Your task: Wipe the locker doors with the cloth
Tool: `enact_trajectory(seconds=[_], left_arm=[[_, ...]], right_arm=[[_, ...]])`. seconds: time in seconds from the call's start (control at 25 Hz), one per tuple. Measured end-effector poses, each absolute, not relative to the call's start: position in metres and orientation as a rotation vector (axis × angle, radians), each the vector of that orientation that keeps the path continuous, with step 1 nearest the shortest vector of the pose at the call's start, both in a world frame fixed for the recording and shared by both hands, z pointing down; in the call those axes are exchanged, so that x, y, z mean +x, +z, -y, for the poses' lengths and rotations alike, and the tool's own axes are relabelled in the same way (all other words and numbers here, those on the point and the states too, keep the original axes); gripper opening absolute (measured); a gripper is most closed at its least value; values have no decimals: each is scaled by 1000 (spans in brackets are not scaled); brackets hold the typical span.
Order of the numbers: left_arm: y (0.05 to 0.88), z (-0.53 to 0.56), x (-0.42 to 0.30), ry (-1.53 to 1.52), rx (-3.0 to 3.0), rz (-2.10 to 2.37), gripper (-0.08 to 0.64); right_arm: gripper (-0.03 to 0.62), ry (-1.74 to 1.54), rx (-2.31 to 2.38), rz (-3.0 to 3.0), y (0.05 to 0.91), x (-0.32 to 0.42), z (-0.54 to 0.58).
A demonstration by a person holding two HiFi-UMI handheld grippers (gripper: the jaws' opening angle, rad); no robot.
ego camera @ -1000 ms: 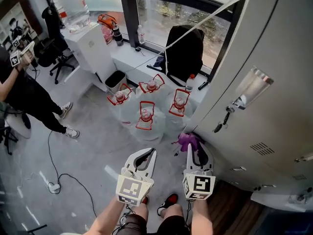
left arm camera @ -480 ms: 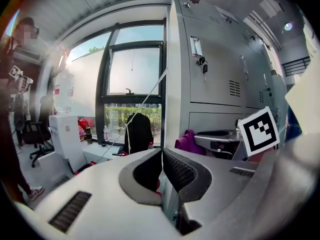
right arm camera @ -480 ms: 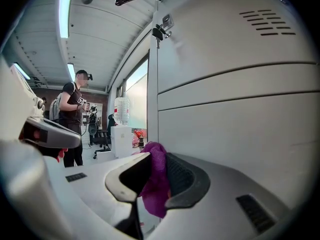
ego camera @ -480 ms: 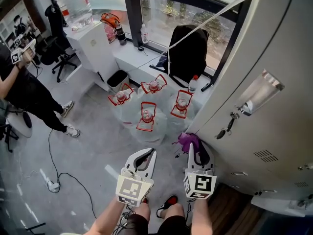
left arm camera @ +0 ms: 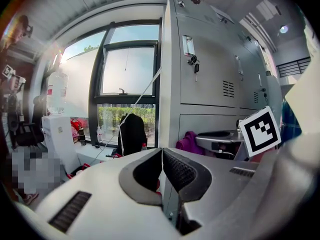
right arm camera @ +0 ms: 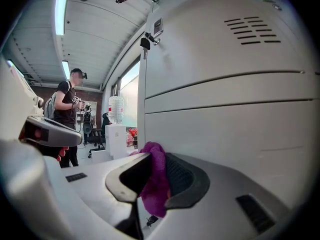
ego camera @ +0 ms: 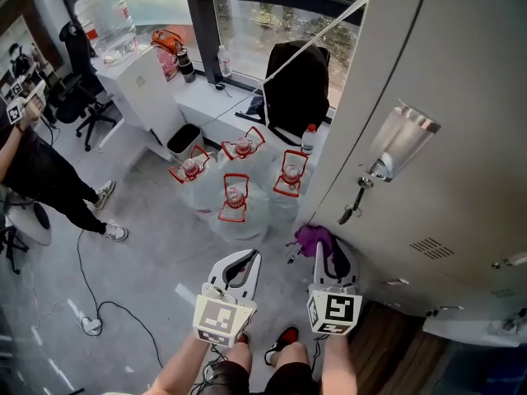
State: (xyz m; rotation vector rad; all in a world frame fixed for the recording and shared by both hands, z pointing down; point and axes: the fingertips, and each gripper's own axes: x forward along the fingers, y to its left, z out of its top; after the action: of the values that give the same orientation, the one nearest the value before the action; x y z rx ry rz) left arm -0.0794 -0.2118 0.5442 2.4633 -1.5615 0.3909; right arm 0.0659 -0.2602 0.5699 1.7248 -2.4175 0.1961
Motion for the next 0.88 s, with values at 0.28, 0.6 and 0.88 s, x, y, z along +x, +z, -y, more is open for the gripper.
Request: enact_trajectory(seconds=[0.28,0.6,0.88], left_arm=[[543,208,-52,394,2517,1489,28],[541,204,-16,400,2580,1390,26],[542,199,16,414,2631,1305,28]], right_arm=[[94,184,1792,2356,567,99,246],[94,194,1889,2273,567,139,229],[94,208,1981,2187,569,182,212]])
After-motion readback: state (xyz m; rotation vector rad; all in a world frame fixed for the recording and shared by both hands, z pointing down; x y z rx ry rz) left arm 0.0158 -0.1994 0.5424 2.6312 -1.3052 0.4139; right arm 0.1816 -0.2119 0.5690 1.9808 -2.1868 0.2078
